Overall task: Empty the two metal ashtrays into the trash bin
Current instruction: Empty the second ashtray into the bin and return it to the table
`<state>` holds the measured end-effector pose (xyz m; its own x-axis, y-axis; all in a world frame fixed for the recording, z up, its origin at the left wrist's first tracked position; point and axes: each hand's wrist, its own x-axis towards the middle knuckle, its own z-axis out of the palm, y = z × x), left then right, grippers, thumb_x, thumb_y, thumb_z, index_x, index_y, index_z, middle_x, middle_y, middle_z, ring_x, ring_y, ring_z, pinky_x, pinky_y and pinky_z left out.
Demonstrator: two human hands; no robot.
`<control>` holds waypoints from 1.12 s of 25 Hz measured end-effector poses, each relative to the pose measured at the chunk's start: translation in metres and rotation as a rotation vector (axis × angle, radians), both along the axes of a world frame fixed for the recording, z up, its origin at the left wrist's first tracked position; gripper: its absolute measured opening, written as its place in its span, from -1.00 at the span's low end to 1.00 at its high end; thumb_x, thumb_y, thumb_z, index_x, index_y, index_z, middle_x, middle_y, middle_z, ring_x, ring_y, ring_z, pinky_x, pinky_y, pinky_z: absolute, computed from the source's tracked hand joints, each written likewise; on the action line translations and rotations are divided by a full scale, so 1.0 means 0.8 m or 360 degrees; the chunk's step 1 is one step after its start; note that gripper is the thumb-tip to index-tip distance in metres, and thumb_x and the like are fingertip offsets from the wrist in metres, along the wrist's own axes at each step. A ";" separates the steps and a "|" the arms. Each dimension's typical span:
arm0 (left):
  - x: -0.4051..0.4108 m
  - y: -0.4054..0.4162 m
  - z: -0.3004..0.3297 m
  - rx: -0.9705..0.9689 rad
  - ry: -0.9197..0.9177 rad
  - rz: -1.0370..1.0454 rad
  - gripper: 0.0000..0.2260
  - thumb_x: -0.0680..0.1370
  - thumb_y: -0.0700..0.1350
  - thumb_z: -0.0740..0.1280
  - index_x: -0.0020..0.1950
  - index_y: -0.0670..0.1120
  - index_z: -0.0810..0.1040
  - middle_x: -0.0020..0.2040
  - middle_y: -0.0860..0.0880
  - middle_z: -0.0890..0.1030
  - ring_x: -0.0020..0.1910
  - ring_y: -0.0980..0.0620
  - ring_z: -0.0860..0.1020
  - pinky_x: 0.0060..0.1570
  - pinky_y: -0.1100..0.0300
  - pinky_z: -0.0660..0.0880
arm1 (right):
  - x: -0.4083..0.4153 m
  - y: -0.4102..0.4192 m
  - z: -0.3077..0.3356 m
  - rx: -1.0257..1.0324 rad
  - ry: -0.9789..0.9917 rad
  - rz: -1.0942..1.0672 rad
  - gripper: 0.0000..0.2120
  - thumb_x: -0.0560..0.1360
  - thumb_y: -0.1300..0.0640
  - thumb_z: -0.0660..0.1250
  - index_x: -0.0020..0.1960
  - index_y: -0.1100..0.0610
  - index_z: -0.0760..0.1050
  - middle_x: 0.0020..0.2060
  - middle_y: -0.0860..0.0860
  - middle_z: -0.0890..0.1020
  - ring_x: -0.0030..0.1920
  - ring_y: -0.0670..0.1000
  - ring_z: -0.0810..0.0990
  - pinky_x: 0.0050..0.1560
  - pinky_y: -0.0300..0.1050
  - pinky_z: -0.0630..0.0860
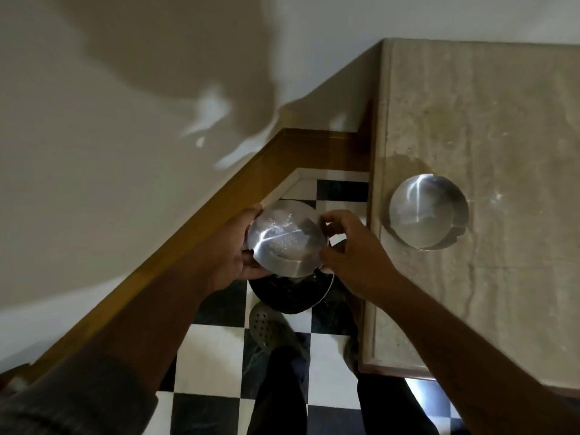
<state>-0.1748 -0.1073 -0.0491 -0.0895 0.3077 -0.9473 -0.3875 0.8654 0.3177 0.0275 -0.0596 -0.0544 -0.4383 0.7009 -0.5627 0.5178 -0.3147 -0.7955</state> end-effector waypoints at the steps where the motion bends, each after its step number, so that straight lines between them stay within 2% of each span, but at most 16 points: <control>1: -0.007 -0.010 -0.008 -0.0001 -0.0029 -0.0028 -0.61 0.65 0.19 0.21 0.37 0.00 0.49 0.19 -0.14 0.65 0.16 -0.19 0.64 0.04 -0.14 0.63 | -0.007 -0.004 -0.008 0.0019 -0.0041 0.0072 -0.59 0.50 0.27 0.40 0.16 -0.11 0.34 -0.04 -0.25 0.48 0.04 -0.03 0.59 0.06 -0.11 0.63; 3: -0.020 -0.026 -0.023 -0.0003 -0.0067 -0.0068 -0.71 0.65 0.18 0.23 0.22 0.04 0.54 0.14 -0.12 0.66 0.18 -0.21 0.64 0.20 -0.19 0.59 | -0.019 -0.011 -0.026 0.0036 -0.0112 0.0209 -0.58 0.49 0.26 0.42 0.21 -0.08 0.36 0.00 -0.22 0.49 -0.01 -0.10 0.56 -0.11 -0.32 0.59; 5: -0.027 -0.037 -0.037 0.0003 -0.0085 -0.0118 -0.74 0.60 0.20 0.29 0.15 0.07 0.54 0.17 -0.13 0.65 0.22 -0.23 0.63 0.31 -0.24 0.52 | -0.024 -0.018 -0.041 0.0027 -0.0153 0.0283 -0.56 0.48 0.25 0.44 0.25 -0.05 0.38 0.09 -0.12 0.52 0.00 -0.12 0.55 -0.20 -0.38 0.55; 8: -0.035 -0.045 -0.054 0.0054 -0.0224 -0.0183 -0.65 0.46 0.15 0.42 0.16 0.03 0.55 0.19 -0.14 0.64 0.21 -0.20 0.62 0.38 -0.24 0.45 | -0.025 -0.028 -0.054 0.0191 -0.0218 0.0403 -0.63 0.50 0.22 0.41 0.21 -0.04 0.39 0.13 -0.09 0.51 0.08 -0.06 0.55 -0.03 -0.33 0.50; 11: -0.042 -0.038 -0.057 0.0132 -0.0325 -0.0650 -0.58 0.37 0.05 0.53 0.18 0.00 0.55 0.20 -0.14 0.60 0.23 -0.18 0.57 0.41 -0.16 0.44 | -0.013 -0.031 -0.059 0.0493 -0.0223 0.0593 -0.66 0.52 0.30 0.36 0.25 0.09 0.41 0.16 -0.02 0.48 0.14 -0.04 0.51 0.13 -0.21 0.53; 14: -0.039 -0.017 -0.064 0.0207 -0.0214 -0.1198 -0.36 0.24 -0.03 0.63 0.26 0.04 0.49 0.26 -0.09 0.57 0.24 -0.13 0.55 0.34 -0.12 0.50 | 0.005 -0.026 -0.066 0.0863 -0.0167 0.0922 -0.62 0.48 0.33 0.32 0.28 0.19 0.41 0.26 0.15 0.48 0.20 0.05 0.53 0.17 -0.08 0.58; 17: -0.024 0.002 -0.077 0.0317 0.0020 -0.1609 0.06 0.07 0.19 0.66 0.52 0.04 0.33 0.38 -0.04 0.50 0.28 -0.09 0.52 0.32 -0.13 0.52 | 0.011 -0.018 -0.076 0.1110 -0.0178 0.1188 -0.65 0.46 0.25 0.32 0.24 0.18 0.45 0.28 0.20 0.49 0.21 0.12 0.53 0.13 -0.09 0.56; 18: -0.021 0.006 -0.082 0.0356 0.0098 -0.1694 0.10 0.07 0.22 0.66 0.54 0.05 0.30 0.39 -0.02 0.49 0.29 -0.08 0.51 0.32 -0.11 0.52 | 0.011 -0.017 -0.079 0.1152 -0.0191 0.1228 -0.67 0.48 0.21 0.29 0.25 0.18 0.45 0.28 0.21 0.49 0.20 0.14 0.53 0.12 -0.07 0.56; 21: -0.014 0.008 -0.098 0.0509 0.0270 -0.1831 0.03 0.15 0.19 0.68 0.53 0.02 0.31 0.35 0.02 0.48 0.29 -0.05 0.50 0.28 -0.04 0.55 | 0.014 -0.018 -0.088 0.1249 -0.0237 0.1309 -0.68 0.53 0.13 0.22 0.26 0.16 0.42 0.28 0.24 0.50 0.16 0.19 0.55 0.05 0.02 0.61; 23: -0.010 0.002 -0.103 0.0622 0.0571 -0.1973 0.11 0.12 0.24 0.66 0.55 -0.01 0.26 0.40 -0.02 0.42 0.35 -0.08 0.46 0.29 -0.06 0.54 | 0.016 -0.021 -0.096 0.1278 -0.0352 0.1389 -0.57 0.48 0.12 0.37 0.31 0.17 0.38 0.31 0.29 0.49 0.22 0.28 0.53 0.07 0.14 0.64; 24: -0.007 -0.002 -0.106 0.0690 0.0790 -0.2079 0.16 0.12 0.27 0.64 0.59 -0.05 0.20 0.47 -0.06 0.36 0.40 -0.11 0.41 0.33 -0.07 0.50 | 0.018 -0.023 -0.099 0.1278 -0.0408 0.1440 -0.41 0.43 0.09 0.47 0.37 0.18 0.34 0.36 0.32 0.45 0.32 0.33 0.48 0.17 0.22 0.60; 26: -0.003 -0.010 -0.111 0.0812 0.1082 -0.2190 0.24 0.15 0.29 0.63 0.64 -0.12 0.08 0.57 -0.12 0.25 0.49 -0.16 0.30 0.41 -0.09 0.41 | 0.022 -0.026 -0.095 0.1315 -0.0463 0.1456 -0.10 0.36 -0.08 0.55 0.49 0.23 0.18 0.50 0.34 0.27 0.52 0.36 0.23 0.43 0.26 0.35; 28: -0.004 -0.012 -0.113 0.0912 0.1176 -0.2151 0.26 0.15 0.31 0.62 0.64 -0.17 0.07 0.58 -0.16 0.23 0.50 -0.21 0.28 0.41 -0.13 0.41 | 0.020 -0.023 -0.072 0.1511 -0.0373 0.1291 0.02 0.38 -0.24 0.48 0.52 0.34 0.09 0.53 0.38 0.13 0.57 0.35 0.06 0.55 0.23 0.13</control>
<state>-0.1781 -0.1171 -0.1395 0.1654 0.8078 -0.5658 0.8776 0.1413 0.4582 0.0439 -0.0781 -0.1123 -0.8875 0.4475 -0.1102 0.4521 0.7987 -0.3971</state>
